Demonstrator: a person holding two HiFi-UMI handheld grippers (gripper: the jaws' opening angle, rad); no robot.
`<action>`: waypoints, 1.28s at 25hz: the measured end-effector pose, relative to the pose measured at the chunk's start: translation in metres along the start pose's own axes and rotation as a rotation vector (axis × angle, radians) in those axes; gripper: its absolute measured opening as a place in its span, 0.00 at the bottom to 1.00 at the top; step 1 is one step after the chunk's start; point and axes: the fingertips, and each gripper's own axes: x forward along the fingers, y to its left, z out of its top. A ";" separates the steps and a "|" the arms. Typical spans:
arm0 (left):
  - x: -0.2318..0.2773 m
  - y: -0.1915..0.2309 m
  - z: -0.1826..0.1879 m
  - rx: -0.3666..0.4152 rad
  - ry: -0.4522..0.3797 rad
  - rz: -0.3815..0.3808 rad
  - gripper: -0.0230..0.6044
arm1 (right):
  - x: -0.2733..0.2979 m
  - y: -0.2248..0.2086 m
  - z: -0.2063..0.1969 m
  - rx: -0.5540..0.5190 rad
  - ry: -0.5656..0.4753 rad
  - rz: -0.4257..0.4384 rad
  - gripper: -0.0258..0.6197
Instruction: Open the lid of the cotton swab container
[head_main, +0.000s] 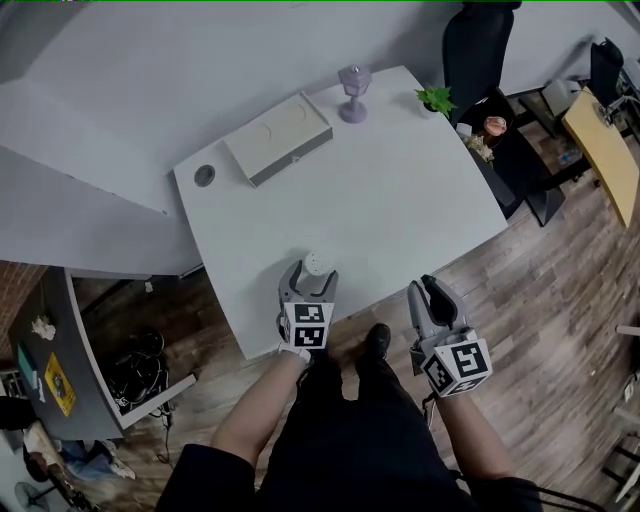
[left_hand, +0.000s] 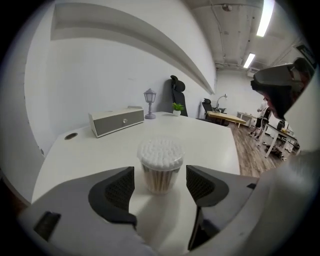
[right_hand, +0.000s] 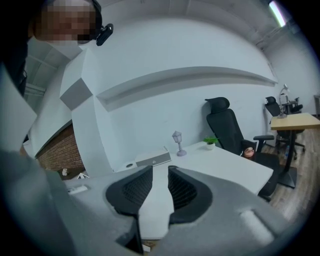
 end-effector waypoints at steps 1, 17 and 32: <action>0.005 0.000 -0.003 -0.007 0.008 0.016 0.55 | -0.002 -0.007 -0.001 0.002 0.002 -0.010 0.19; 0.018 -0.001 -0.011 0.035 0.047 0.042 0.43 | 0.000 -0.020 -0.004 -0.012 0.020 -0.016 0.17; -0.053 -0.016 0.022 0.229 0.007 -0.255 0.43 | 0.006 0.031 0.019 -0.059 -0.026 0.094 0.16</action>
